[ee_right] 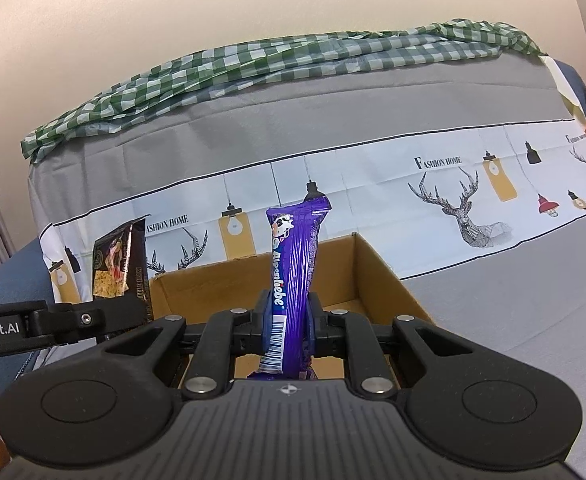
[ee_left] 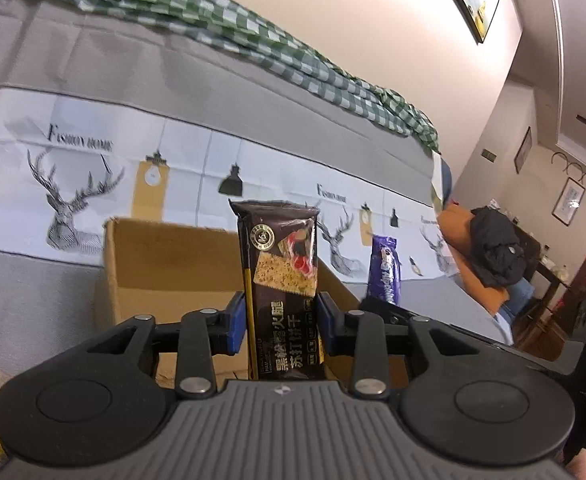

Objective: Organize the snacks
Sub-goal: 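Open both tools to drop the two snacks into the box, then move both tools back toward the remaining snacks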

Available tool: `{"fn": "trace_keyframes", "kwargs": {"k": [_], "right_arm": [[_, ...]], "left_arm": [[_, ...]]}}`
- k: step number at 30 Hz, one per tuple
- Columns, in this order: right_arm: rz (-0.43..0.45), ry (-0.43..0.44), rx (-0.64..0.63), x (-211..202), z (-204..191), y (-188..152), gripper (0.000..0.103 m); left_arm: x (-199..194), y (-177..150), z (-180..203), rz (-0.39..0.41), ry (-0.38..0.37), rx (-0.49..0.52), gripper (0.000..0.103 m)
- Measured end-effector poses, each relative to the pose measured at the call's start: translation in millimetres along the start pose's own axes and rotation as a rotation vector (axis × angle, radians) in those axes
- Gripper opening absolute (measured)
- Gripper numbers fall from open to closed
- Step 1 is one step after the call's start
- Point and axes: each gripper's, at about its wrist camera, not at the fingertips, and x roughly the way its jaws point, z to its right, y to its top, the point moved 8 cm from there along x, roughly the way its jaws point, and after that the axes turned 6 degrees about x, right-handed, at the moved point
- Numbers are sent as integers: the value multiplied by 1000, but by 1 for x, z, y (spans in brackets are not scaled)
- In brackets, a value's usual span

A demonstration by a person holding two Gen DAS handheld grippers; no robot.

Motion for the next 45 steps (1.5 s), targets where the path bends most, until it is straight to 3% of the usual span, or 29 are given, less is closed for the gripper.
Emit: {"fn": "trace_keyframes", "kwargs": {"k": [1,2,3,5,6,9,11,15,19,21,25,30,37,42,45], "right_arm": [[-2,3,-1,0,-1,0,20],[-5,1,-1,1,-1,-1,23],[-11,1,0,2,-2,-1,37],[-17,-11,-2,3,-2,-3,53],[-17,-14,-5,3,-2,-3,53],[-15,-15,-3,3,-3,-3,53],[-18,-16,0,5,-3,-3,53],[-20,-15,4,6,-8,-4,53],[-14,-9,-2,6,-20,-7,50],[-14,9,1,6,-28,-8,31],[-26,57,27,4,-46,-14,25],[-79,157,64,2,-80,-28,25],[-219,368,55,0,-144,-62,25],[-362,470,-18,1,-191,-102,27],[-412,462,-76,3,-212,-126,27]], "left_arm": [[1,-1,0,-10,-6,-5,56],[2,-2,0,-13,-2,-4,59],[1,-2,0,-11,6,4,60],[0,-2,-1,-8,12,7,60],[-1,-1,-2,-5,12,3,60],[-5,1,-8,4,20,-4,57],[-8,1,-13,5,26,-14,51],[-20,1,-27,5,36,-48,31],[-34,0,-46,-7,61,-94,24],[-45,-1,-59,-12,81,-115,24],[-71,-3,-96,-31,119,-174,24],[-101,-22,-159,-103,213,-295,24],[-129,-61,-225,-207,361,-496,24],[-130,-82,-246,-275,375,-630,27],[-128,-87,-249,-301,392,-638,27]]}}
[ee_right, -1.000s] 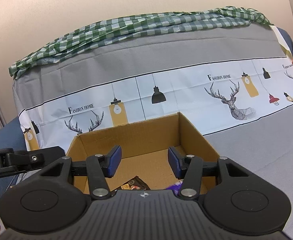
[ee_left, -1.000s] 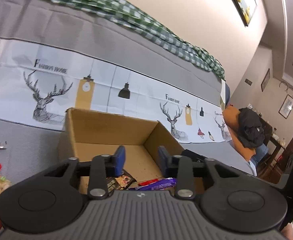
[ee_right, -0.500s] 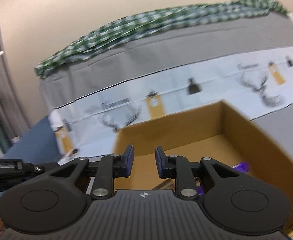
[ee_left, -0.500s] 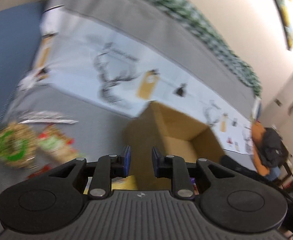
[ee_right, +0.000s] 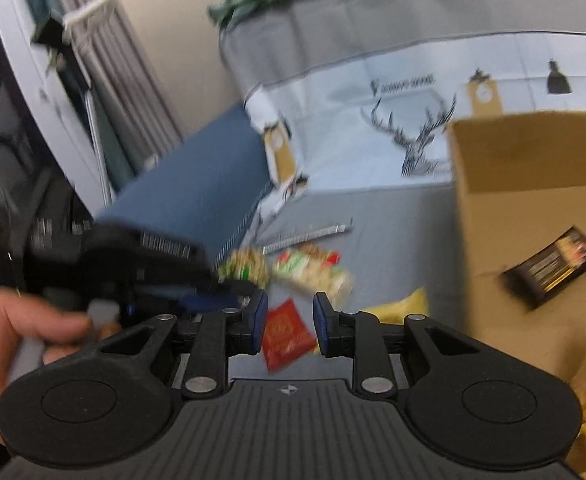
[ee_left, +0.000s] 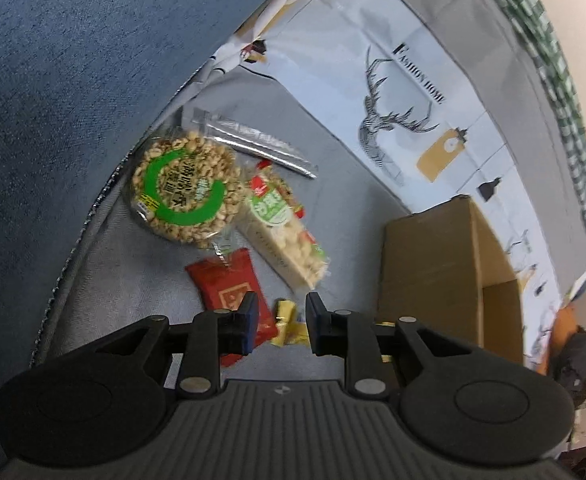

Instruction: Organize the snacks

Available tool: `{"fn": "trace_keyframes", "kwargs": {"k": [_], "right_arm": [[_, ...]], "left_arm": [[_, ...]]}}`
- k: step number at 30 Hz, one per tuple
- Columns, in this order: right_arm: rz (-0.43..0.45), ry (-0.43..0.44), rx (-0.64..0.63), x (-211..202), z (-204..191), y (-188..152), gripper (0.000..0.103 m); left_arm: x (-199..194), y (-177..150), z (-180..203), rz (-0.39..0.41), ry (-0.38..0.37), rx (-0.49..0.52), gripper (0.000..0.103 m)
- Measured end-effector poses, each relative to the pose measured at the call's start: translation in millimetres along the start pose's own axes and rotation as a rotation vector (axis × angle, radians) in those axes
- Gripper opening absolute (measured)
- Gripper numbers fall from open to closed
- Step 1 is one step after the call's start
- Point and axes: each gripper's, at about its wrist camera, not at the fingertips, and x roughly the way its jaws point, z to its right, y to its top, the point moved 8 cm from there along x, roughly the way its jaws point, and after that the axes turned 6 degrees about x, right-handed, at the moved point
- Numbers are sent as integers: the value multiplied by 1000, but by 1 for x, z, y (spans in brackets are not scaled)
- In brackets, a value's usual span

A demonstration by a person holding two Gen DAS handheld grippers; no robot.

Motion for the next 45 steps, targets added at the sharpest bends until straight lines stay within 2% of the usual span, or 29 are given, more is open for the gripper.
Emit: {"fn": "trace_keyframes", "kwargs": {"k": [2,3,5,7,10,13,17,19,21,23,28,34,37,45], "right_arm": [[-32,-20,7,14,-3,-9,31],[-42,-45,16,20,-2,-12,45],[-69,-111,59,38,6,-15,65],[-95,-148,126,53,14,-19,65],[-121,-215,228,70,34,-25,66],[-111,-307,271,85,49,-26,66],[-94,-361,289,102,61,-21,63],[-94,-366,276,109,63,-17,48],[-115,-366,238,114,63,-17,22],[-129,-376,198,112,63,-19,11],[-142,-342,92,101,47,-14,10],[-269,-323,-23,85,34,-34,11],[-325,-327,-41,85,35,-49,16],[-316,-340,-61,88,29,-56,18]], "left_arm": [[1,0,-1,0,26,21,27],[3,0,1,0,42,32,27],[6,-1,0,-3,85,58,28],[9,-3,-2,-19,123,72,29],[11,-2,-9,-20,131,40,29],[11,0,-14,-18,138,21,29],[15,0,-11,-28,149,27,32],[20,0,-10,-39,162,34,37],[26,1,-7,-46,176,44,46],[31,2,-4,-49,193,60,52],[46,-2,3,-76,259,107,62],[61,-11,9,-119,356,192,63],[67,-14,12,-130,381,221,64],[72,-18,19,-138,426,322,65]]}}
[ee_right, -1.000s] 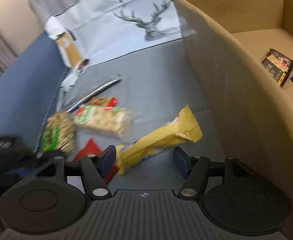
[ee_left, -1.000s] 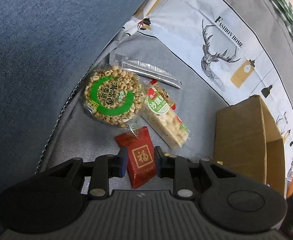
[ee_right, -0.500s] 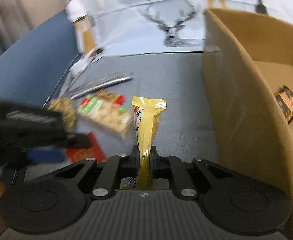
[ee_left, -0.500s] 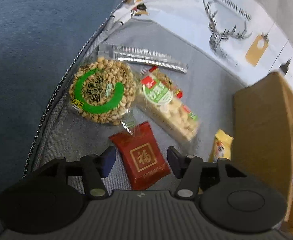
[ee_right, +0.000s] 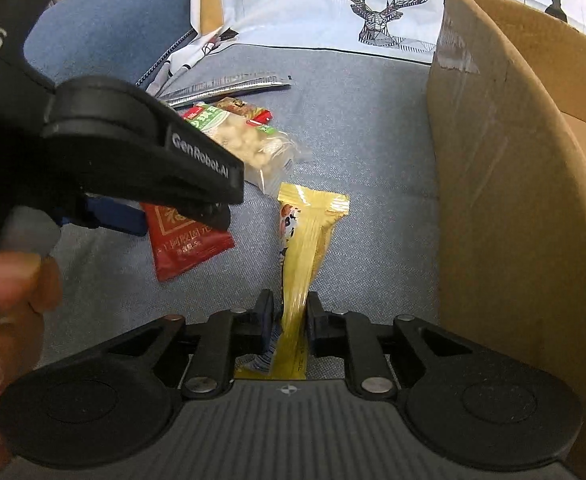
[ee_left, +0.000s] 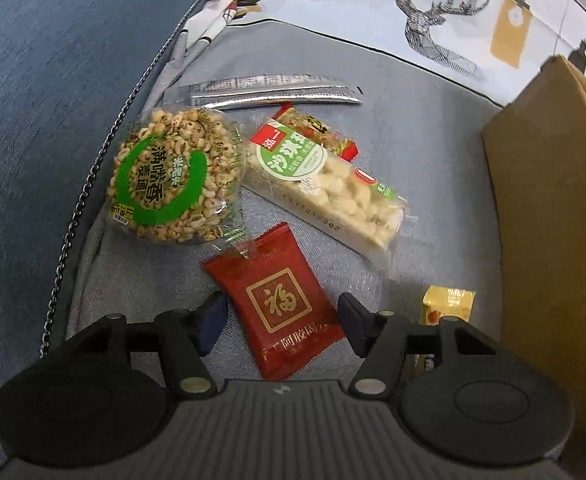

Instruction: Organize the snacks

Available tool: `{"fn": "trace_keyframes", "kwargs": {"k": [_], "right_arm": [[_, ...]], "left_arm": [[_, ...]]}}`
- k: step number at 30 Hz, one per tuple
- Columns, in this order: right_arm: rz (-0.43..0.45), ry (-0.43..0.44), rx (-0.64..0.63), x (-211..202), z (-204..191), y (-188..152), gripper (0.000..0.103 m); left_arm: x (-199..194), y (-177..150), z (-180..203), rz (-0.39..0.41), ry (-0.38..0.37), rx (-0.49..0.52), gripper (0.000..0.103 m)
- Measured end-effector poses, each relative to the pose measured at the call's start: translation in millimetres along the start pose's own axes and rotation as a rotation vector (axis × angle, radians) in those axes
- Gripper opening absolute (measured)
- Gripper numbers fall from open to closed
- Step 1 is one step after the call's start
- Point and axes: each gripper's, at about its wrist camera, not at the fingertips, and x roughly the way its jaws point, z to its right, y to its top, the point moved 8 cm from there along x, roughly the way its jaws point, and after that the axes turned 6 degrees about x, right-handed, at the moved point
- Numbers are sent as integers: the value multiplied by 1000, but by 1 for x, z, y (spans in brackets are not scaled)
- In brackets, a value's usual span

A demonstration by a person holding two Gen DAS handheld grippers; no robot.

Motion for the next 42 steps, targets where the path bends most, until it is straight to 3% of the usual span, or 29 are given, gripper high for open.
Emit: {"fn": "trace_keyframes", "kwargs": {"k": [6,9,12,18,22,27,37,42], "right_arm": [[10,-9,0,-3,-2,-2,13],[11,-10,2,-2,-5,-3,12],[11,-9,10,-4,-6,-3,12],[-4,7,5,-1,-7,-4,13],[-3,7,7,-1,-6,-5,13],[-6,15,6,0,-7,-5,16],[-9,18,-17,1,-7,-6,17],[-5,16,-28,0,-8,-6,17]], "left_arm": [[-2,-2,1,5,15,40,56],[-4,-3,-1,13,12,48,42],[-8,-4,-6,17,-10,35,38],[-10,-8,-15,11,-30,12,38],[-11,-6,-17,20,-45,-12,52],[-8,-7,-12,7,-42,6,58],[-2,-10,0,16,29,135,59],[-5,-12,2,28,39,167,50]]}}
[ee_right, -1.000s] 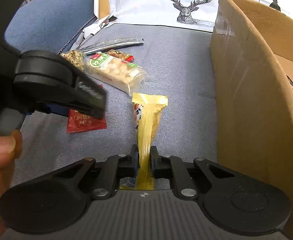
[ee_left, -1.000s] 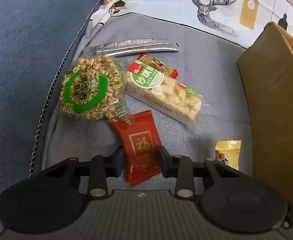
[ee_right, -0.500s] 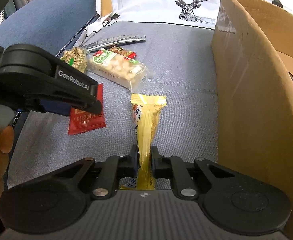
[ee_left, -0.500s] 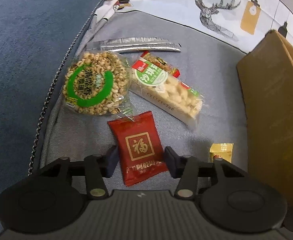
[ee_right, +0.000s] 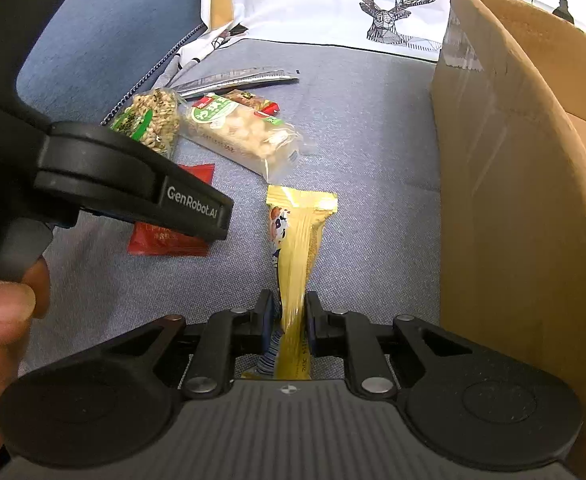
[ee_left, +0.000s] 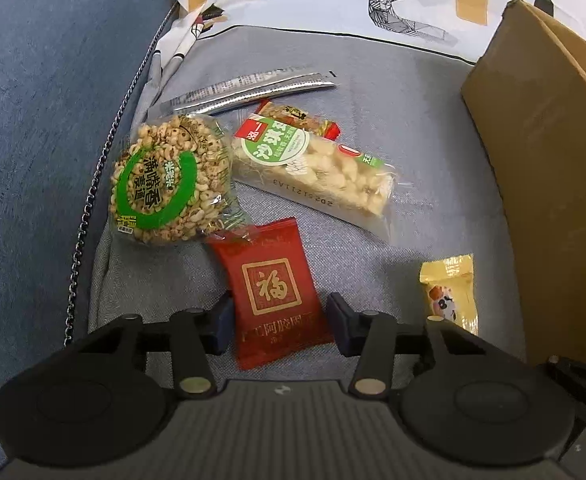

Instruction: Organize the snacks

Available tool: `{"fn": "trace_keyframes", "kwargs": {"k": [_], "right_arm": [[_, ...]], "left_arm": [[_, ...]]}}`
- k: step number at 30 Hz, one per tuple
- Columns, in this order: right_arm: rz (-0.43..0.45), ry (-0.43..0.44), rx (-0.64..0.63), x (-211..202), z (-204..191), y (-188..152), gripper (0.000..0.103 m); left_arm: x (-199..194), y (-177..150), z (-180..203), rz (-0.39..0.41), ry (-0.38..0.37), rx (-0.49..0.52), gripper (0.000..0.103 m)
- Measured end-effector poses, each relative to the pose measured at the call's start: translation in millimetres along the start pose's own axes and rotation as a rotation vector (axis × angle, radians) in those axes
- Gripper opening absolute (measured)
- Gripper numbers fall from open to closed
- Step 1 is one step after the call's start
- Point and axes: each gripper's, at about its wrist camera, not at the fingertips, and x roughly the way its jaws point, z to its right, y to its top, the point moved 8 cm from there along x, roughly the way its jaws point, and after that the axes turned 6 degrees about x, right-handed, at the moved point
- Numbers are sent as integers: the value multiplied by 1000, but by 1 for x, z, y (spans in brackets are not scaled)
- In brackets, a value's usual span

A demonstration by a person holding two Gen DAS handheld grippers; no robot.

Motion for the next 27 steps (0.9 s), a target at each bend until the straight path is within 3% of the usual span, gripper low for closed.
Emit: {"fn": "trace_keyframes", "kwargs": {"k": [3,6,12,16,17,19,27], "right_arm": [[3,-6,-7,-1,-1,0,15],[0,0,-4,-2,-1,1,13],[-12,-5,-8,1,-2,2,15],[-10,-3,-8,2,-2,3,15],[-9,-4,-9,2,-2,3,15],[-6,-6,-13,2,-3,3,15],[5,-12,-7,-1,-1,3,11]], "left_arm": [[-8,1,-4,22,-14,-15,38],[-7,-3,-10,0,-45,-57,38],[-3,3,-12,-1,-59,-96,66],[6,3,-1,-23,-10,-36,66],[6,4,2,-16,5,-12,65],[4,4,5,1,8,8,50],[-7,7,-5,41,-58,-70,45]]}}
